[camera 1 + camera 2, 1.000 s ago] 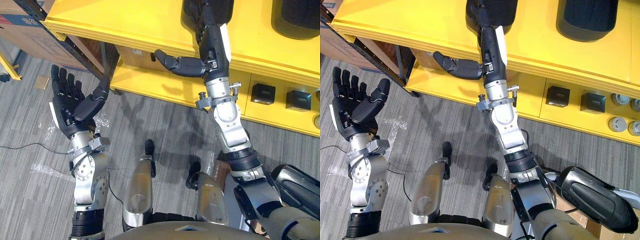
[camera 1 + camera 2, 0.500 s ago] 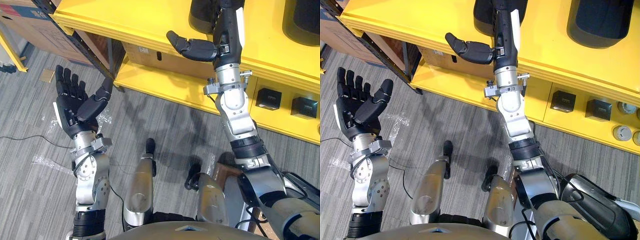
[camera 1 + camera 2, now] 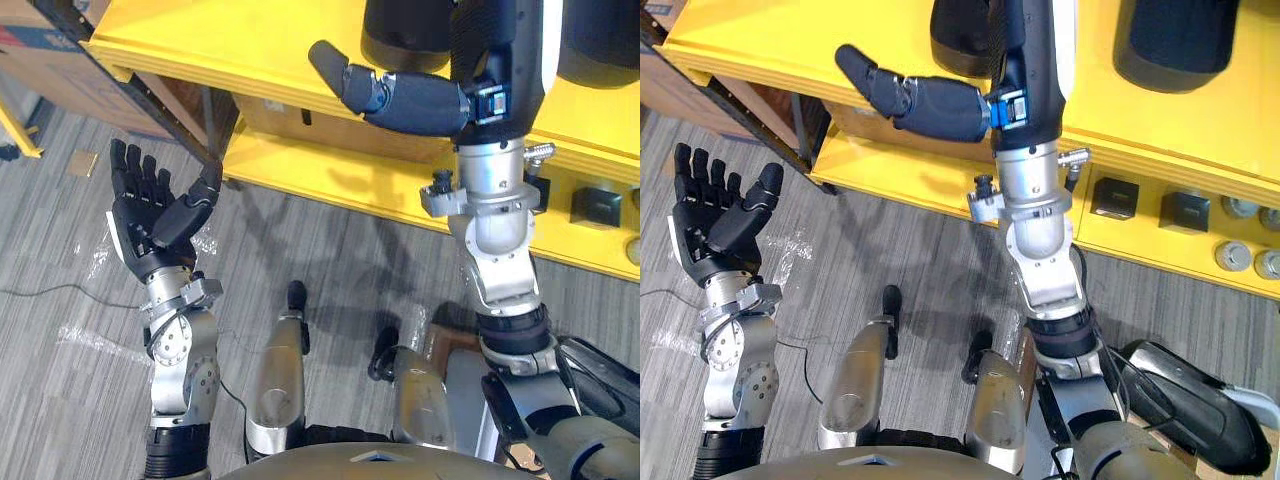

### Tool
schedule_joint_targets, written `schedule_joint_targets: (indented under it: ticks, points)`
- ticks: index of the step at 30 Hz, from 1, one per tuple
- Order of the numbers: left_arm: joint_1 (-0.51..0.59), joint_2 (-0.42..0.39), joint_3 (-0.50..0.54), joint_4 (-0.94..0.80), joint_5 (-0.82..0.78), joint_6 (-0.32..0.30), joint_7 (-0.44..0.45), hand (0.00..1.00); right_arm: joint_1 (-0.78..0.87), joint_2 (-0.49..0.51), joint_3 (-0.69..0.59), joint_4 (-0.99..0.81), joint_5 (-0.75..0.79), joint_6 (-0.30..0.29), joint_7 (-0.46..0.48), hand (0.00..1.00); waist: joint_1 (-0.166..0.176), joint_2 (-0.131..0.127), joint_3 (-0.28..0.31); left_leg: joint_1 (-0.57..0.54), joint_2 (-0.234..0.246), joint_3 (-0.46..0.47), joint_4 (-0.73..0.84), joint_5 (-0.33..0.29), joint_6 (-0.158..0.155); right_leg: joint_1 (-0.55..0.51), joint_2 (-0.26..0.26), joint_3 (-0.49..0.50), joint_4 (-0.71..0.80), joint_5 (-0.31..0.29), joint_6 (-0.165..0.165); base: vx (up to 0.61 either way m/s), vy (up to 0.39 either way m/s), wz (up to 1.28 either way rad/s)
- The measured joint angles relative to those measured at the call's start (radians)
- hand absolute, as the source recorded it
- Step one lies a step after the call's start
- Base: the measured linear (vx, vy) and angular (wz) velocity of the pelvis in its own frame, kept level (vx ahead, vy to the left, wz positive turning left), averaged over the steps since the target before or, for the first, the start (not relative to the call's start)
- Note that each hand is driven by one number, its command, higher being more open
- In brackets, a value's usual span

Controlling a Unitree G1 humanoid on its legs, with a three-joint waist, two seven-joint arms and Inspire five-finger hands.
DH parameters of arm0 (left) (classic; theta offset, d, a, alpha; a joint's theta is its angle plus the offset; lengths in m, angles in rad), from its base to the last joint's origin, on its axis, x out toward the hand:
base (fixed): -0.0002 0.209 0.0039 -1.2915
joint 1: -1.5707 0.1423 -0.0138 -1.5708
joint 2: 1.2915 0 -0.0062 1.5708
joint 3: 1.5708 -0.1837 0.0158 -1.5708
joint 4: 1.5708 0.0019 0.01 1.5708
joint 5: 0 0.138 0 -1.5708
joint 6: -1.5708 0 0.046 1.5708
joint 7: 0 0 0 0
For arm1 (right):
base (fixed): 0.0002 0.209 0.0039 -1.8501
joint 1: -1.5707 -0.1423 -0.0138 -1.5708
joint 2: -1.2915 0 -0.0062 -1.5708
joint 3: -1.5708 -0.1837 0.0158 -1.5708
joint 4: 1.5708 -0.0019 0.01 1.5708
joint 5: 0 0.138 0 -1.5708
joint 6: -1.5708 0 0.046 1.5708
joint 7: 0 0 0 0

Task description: Walk over and take three plastic housings, then place them on the shelf

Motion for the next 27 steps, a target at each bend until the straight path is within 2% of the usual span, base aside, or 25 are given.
schedule_joint_targets:
  ticks: [6,10,15,18,27]
  points:
    - [0.013,0.002,0.006,0.0,0.001,0.0,0.015,1.0,0.154,-0.002,0.033,0.063,0.012,0.091,0.12,1.0,-0.011,-0.012,0.007,0.003,0.003,0.023,-0.006,-0.003,0.003,-0.005,0.004,0.021,-0.022,0.017,0.004,-0.01,0.025,-0.09]
    - [0.019,0.004,0.026,0.0,0.001,0.0,0.024,1.0,0.17,-0.008,0.033,0.116,0.012,0.124,0.143,1.0,-0.012,-0.015,0.009,0.003,0.002,0.025,-0.01,-0.003,0.004,-0.004,0.004,0.021,-0.026,0.018,0.006,0.0,0.0,0.0]
    - [0.026,0.006,0.033,0.0,0.002,0.0,0.031,1.0,0.167,-0.011,0.034,0.132,0.012,0.119,0.117,1.0,-0.011,-0.021,0.012,0.003,0.002,0.023,-0.014,-0.003,0.004,0.0,0.005,0.017,-0.035,0.018,0.006,0.0,0.0,0.01]
    - [0.02,0.007,0.032,0.0,0.002,0.0,0.034,1.0,0.127,-0.01,0.034,0.202,0.01,0.086,0.065,1.0,-0.01,-0.022,0.013,0.003,0.001,0.022,-0.015,-0.003,0.004,0.001,0.004,0.016,-0.035,0.018,0.006,0.0,0.0,0.0]
    - [-0.004,0.01,0.029,0.039,0.005,0.0,0.033,1.0,0.014,-0.009,0.005,0.328,0.008,0.072,0.004,1.0,-0.001,-0.022,0.013,-0.01,-0.005,0.011,-0.017,0.003,0.007,-0.012,-0.002,0.006,-0.019,0.013,0.001,-0.01,0.003,0.03]
